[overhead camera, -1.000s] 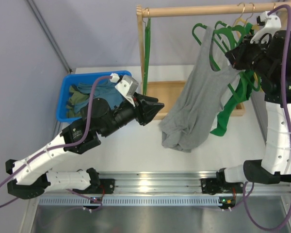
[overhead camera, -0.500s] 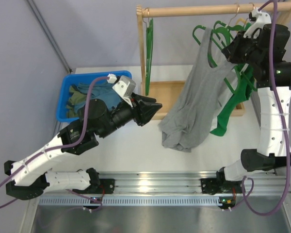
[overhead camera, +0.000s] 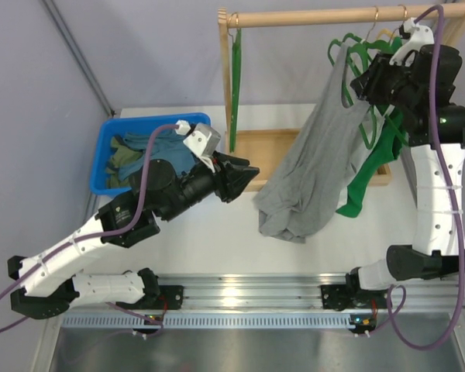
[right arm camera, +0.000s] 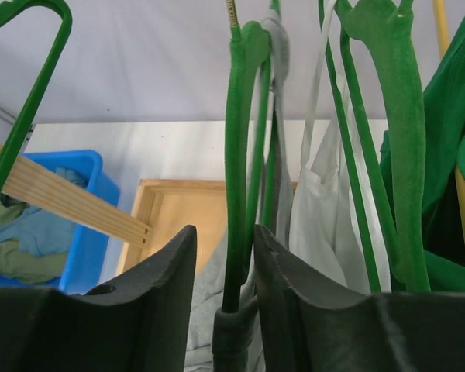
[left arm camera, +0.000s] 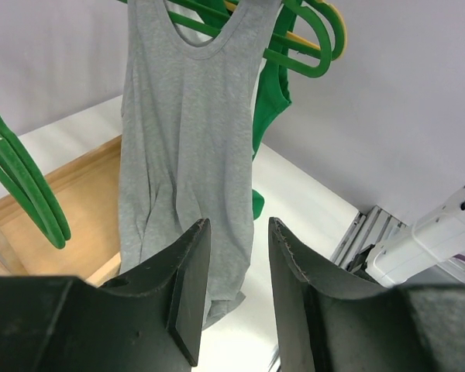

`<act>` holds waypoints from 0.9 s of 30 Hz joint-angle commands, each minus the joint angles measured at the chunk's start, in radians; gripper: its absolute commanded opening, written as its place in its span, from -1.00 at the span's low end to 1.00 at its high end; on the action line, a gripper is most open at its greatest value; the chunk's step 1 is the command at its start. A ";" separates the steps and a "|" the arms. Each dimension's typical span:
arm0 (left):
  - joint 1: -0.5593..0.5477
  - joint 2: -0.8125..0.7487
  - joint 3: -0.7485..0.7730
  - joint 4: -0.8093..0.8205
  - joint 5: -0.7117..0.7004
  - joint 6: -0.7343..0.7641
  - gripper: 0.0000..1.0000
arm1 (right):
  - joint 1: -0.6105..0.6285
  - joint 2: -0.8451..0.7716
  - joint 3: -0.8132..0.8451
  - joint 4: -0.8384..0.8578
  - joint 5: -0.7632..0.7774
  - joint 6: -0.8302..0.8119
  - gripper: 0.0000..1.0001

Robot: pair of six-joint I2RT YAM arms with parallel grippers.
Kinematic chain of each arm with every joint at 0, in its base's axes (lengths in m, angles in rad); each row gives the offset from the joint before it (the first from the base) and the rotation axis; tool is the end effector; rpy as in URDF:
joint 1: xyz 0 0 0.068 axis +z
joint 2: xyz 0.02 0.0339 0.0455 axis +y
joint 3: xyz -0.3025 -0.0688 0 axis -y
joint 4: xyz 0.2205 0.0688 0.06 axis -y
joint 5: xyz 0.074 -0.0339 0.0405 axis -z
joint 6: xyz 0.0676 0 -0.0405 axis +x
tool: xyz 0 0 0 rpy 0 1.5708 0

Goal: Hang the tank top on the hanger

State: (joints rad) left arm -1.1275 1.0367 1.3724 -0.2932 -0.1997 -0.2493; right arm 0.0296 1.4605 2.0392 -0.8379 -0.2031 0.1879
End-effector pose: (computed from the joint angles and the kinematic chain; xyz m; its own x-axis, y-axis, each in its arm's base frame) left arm 0.0956 -0.1700 0.5091 -0.1798 -0.1851 -0.9661 0.7801 0.5714 -0.2547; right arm 0.2735 0.0217 0.5491 -0.2935 0.1743 -0.9399 -0.1721 0.9575 0.2313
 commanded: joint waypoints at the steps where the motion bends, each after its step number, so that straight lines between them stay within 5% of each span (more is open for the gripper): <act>1: 0.000 -0.010 -0.015 0.029 -0.014 -0.011 -0.17 | -0.014 -0.077 -0.017 0.023 -0.002 0.010 -0.26; 7: 0.000 -0.029 -0.039 0.032 -0.024 -0.019 -0.17 | -0.014 -0.134 -0.016 -0.046 -0.005 0.027 0.04; 20: 0.000 -0.098 -0.084 -0.017 -0.093 -0.068 -0.16 | -0.014 -0.411 -0.074 -0.158 0.031 0.019 0.22; 27: 0.000 -0.159 -0.114 -0.101 -0.191 -0.119 -0.16 | -0.002 -0.493 -0.314 -0.099 -0.246 0.067 0.18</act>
State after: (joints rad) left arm -1.1278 0.9115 1.2778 -0.3538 -0.3145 -0.3321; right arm 0.0296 0.9371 1.8225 -0.9695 -0.3035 0.2211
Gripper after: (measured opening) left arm 0.418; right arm 0.600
